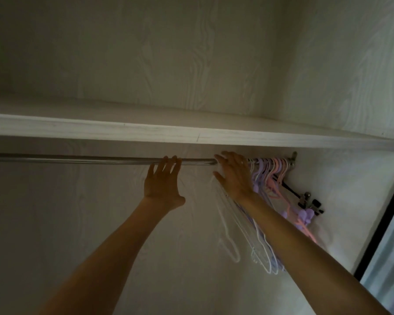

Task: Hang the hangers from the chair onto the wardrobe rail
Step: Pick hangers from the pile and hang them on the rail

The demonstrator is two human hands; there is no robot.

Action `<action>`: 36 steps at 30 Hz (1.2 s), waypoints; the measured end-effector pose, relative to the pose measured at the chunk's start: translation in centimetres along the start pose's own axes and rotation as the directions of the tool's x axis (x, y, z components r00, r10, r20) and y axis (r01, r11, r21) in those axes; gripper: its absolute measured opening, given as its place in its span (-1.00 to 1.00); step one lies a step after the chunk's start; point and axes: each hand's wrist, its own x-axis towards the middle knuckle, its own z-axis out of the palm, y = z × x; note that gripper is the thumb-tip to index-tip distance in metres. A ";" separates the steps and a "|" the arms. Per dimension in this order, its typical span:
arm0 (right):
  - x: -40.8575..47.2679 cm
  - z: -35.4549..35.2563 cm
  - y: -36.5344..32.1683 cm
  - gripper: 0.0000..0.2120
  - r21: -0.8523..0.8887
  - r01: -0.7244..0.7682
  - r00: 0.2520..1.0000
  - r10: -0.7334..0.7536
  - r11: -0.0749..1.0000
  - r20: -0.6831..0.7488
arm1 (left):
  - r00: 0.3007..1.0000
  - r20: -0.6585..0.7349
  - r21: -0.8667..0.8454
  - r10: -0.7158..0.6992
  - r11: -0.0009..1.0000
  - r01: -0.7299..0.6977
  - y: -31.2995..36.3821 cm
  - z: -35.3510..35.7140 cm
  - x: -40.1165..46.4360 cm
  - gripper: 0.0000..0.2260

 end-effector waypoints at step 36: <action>-31.5 -11.4 6.1 -0.84 0.066 -0.120 0.965 0.101 0.991 0.242 | 0.978 0.091 -0.391 0.188 0.910 -0.138 16.1 9.4 -15.8 -0.74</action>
